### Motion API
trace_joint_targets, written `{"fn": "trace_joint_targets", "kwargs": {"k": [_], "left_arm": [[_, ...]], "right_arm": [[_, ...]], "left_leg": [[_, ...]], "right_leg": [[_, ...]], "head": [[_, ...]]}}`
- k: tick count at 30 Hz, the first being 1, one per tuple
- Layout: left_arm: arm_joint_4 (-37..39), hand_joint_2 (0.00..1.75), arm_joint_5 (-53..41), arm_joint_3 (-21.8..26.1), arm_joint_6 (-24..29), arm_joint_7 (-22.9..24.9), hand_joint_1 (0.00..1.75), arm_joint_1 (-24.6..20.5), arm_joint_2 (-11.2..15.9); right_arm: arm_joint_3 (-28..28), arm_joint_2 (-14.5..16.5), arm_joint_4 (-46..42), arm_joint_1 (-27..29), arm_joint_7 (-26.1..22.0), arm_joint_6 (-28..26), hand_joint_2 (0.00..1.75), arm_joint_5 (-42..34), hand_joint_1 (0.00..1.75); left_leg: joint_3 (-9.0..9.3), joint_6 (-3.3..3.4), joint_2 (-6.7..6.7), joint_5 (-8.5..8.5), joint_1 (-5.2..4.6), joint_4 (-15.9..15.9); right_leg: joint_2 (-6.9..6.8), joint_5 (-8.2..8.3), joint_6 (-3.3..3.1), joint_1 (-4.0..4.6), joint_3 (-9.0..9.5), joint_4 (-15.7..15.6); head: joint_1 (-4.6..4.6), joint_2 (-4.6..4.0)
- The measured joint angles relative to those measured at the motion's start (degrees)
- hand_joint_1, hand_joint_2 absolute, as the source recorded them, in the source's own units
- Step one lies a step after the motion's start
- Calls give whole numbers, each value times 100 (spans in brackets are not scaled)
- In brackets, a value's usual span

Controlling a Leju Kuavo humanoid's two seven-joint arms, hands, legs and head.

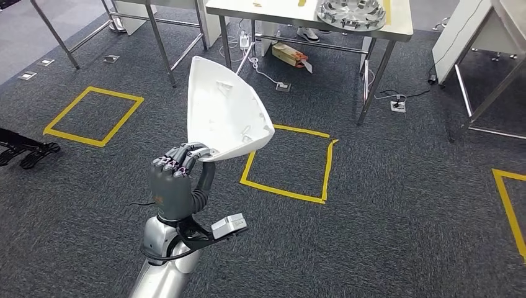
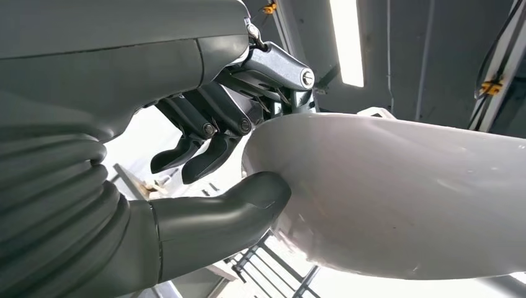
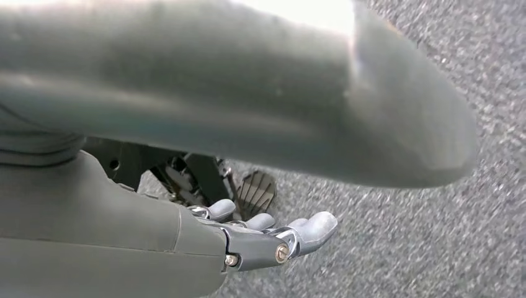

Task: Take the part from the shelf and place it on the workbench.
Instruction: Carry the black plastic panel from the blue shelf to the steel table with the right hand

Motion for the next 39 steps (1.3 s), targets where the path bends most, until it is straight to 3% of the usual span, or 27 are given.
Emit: {"fn": "trace_joint_targets", "kwargs": {"k": [2,6,7,9,10,11,12,13,14,16,18,21,23,25,26,27,29,31,32,36,37,39], "left_arm": [[-2,175,-1,0,0,-3,175,3,-1],[-44,175,-22,2,0,-48,175,11,-10],[-61,175,-36,2,0,-71,175,12,-13],[-79,175,-63,3,0,-105,175,13,-13],[-80,175,-75,3,0,-113,175,15,-13],[-80,175,-85,5,0,-117,175,17,-13],[-82,175,-93,7,0,-121,175,18,-13],[-85,175,-100,8,0,-122,175,20,-13],[-88,175,-103,9,0,-123,175,21,-13],[-94,175,-106,10,0,-127,175,23,-12],[-98,175,-107,11,0,-135,175,24,-11],[-122,175,-107,11,0,-148,175,23,-10],[-134,175,-105,11,0,-155,175,23,-5],[-131,175,-105,11,0,-157,175,32,0],[-127,175,-105,11,0,-157,175,38,2],[-126,175,-104,11,0,-157,175,42,3],[-125,175,-103,11,0,-157,175,45,4],[-122,175,-87,11,0,-159,175,46,7],[-120,175,-74,11,0,-159,175,48,8],[-121,175,-38,10,0,-149,175,50,1],[-121,175,-37,8,0,-142,175,48,-2],[-113,175,-41,2,0,-112,175,44,-4]], "right_arm": [[0,0,0,-4,1,7,0,0,0],[0,1,0,-4,20,7,0,0,0],[1,1,0,-6,21,8,0,0,0],[2,1,0,-3,23,14,0,0,0],[2,1,0,2,26,17,0,0,0],[2,1,0,10,27,13,0,0,0],[2,1,0,16,28,9,0,0,0],[2,1,0,19,29,5,0,0,0],[2,1,0,21,29,2,0,0,0],[2,1,0,14,32,19,0,0,0],[2,-1,0,6,29,38,0,1,0],[2,-2,0,6,13,26,0,1,0],[3,-2,0,3,5,17,0,0,0],[4,-2,0,3,2,17,0,1,0],[4,-2,0,6,1,17,0,1,0],[4,-2,0,9,0,15,0,1,0],[4,-2,0,11,-3,10,0,0,0],[4,-2,0,6,-6,10,0,0,0],[4,-2,0,2,-9,12,0,0,0],[5,-2,0,-7,-17,15,0,0,0],[5,-2,0,-9,-18,14,0,0,0],[5,-2,0,-11,-20,17,0,0,0]], "left_leg": [[126,58,-30,18,-10,-265],[193,217,-33,-42,-12,-315],[222,251,-26,-57,-3,-327],[254,295,-14,-100,-7,-329],[270,304,-12,-122,-10,-328],[294,304,-15,-145,-11,-328],[329,300,-19,-171,-12,-328],[375,289,-23,-202,-11,-328],[418,273,-25,-235,-11,-328],[469,216,-27,-301,-34,-323],[483,151,-25,-343,-49,-342],[502,57,-14,-443,-38,-256],[245,19,-14,-681,-31,282],[-213,-2,-14,-916,-28,1023],[-379,-6,-14,-912,-28,1227],[-444,-4,-14,-794,-28,1226],[-266,22,-14,-295,-28,620],[5,64,-26,37,-39,-62],[73,90,-33,75,-47,-230],[140,226,-45,22,-51,-325],[171,260,-41,14,-37,-344],[213,307,-31,-22,-30,-357]], "right_leg": [[19,-40,67,16,4,16],[-8,-153,183,-6,-29,157],[-25,-264,207,-10,-158,416],[-43,-540,228,-12,-638,1226],[-45,-613,231,-12,-885,1581],[-46,-572,229,-13,-1046,1748],[-48,-405,222,-14,-1088,1676],[-55,-149,208,-14,-1011,1376],[-73,120,189,-13,-867,956],[-116,387,145,20,-607,286],[-132,349,95,60,-544,125],[-109,314,-10,31,-456,74],[-105,279,-80,10,-368,46],[-99,223,-116,14,-304,46],[-92,192,-118,17,-270,46],[-82,160,-111,18,-229,47],[-60,87,-84,16,-128,50],[-43,10,-29,35,-64,64],[-37,-15,3,45,-56,67],[-43,-103,144,27,-55,124],[-50,-191,177,20,-128,295],[-59,-471,224,8,-511,987]], "head": [[-2,0],[10,0],[17,0],[29,0],[30,0],[31,0],[31,0],[32,0],[37,0],[49,0],[57,0],[45,0],[14,0],[-7,0],[-8,0],[-9,0],[-12,0],[-15,0],[-15,0],[-4,0],[4,0],[25,0]]}}
